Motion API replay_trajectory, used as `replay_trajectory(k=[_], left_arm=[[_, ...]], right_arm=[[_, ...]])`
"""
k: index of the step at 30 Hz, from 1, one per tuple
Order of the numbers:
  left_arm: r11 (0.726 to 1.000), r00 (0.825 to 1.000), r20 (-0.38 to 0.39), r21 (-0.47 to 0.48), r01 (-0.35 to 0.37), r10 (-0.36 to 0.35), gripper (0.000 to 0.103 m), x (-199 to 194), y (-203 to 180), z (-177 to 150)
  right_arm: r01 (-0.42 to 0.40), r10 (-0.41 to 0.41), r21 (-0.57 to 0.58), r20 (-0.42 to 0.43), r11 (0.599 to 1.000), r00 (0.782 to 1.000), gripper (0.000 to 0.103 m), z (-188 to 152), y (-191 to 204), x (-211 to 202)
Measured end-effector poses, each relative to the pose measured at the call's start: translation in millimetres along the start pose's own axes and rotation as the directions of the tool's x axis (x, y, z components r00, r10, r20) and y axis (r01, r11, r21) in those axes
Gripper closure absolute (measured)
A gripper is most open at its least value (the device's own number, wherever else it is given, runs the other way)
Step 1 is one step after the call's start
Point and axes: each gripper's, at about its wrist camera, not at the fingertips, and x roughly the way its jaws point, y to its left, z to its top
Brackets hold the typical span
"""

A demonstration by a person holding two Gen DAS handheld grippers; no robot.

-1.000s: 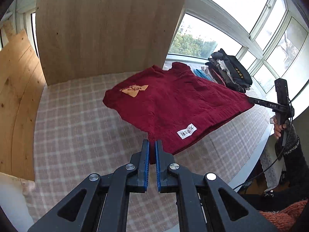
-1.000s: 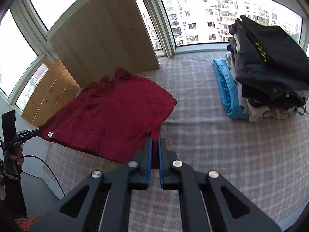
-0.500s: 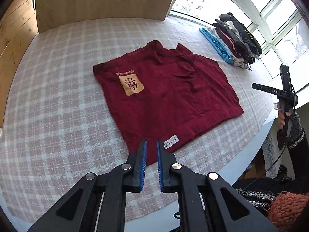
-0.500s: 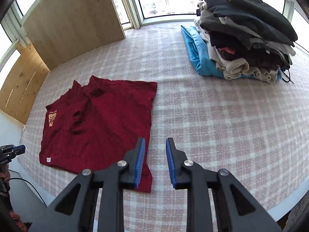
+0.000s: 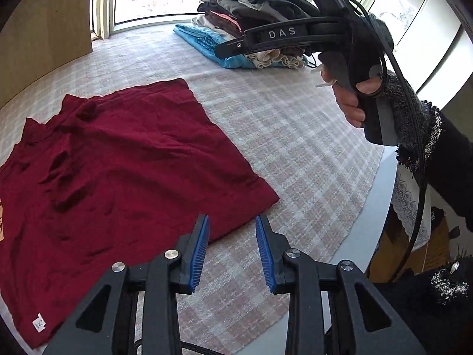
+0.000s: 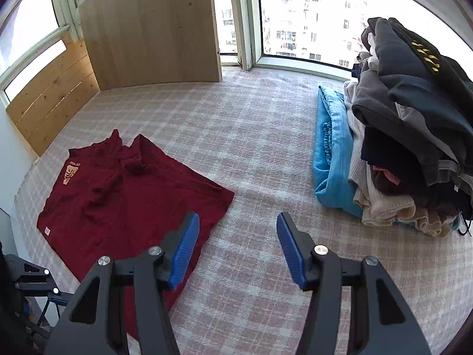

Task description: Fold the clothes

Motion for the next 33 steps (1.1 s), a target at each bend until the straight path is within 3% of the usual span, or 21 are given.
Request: replay_trajectory(k=[6,8,10,14,20,26,27,28,29,33], left_arm=[[1.0,1.0,-0.024,-0.015,0.006,-0.007,0.072,48,-43,16],[0.996,0.995,-0.058,-0.028,-0.081,0.079,0.075,65,-47,18],[0.993,0.993,-0.028,-0.035,-0.111,0.11,0.075,64,-47,20],[0.987,0.992,-0.027,-0.098,-0.128,0.126,0.097,60,-38,19],[0.977,0.99,0.017,-0.166,-0.135,0.139,0.098,37,-28,11],[0.97,0.989,0.018,-0.196,-0.141,0.147,0.098,31,-21,10],[0.97,0.989,0.02,-0.196,-0.143,0.15,0.098,31,-20,11],[0.97,0.989,0.021,-0.196,-0.142,0.149,0.098,30,-19,12],[0.97,0.989,0.02,-0.196,-0.142,0.148,0.098,30,-18,13],[0.968,0.991,0.043,-0.224,-0.111,0.123,0.098,19,-13,11]], right_arm=[[-0.073,0.072,-0.031,-0.036,0.997,0.997,0.049,8,-19,31],[-0.094,0.092,-0.039,-0.043,0.995,0.995,0.049,11,-20,38],[-0.113,0.111,-0.046,-0.048,0.993,0.993,0.049,13,-21,45],[-0.124,0.12,-0.069,-0.071,0.99,0.99,0.049,16,-14,60],[-0.164,0.152,-0.084,-0.131,0.983,0.98,0.049,17,-2,84],[-0.155,0.139,-0.133,-0.122,0.979,0.983,0.049,18,17,89],[-0.162,0.146,-0.135,-0.119,0.977,0.982,0.055,18,18,89],[-0.172,0.156,-0.134,-0.123,0.976,0.98,0.081,18,20,90],[-0.183,0.166,-0.132,-0.128,0.974,0.978,0.096,18,22,91],[-0.195,0.183,-0.111,-0.103,0.975,0.978,0.096,23,25,85]])
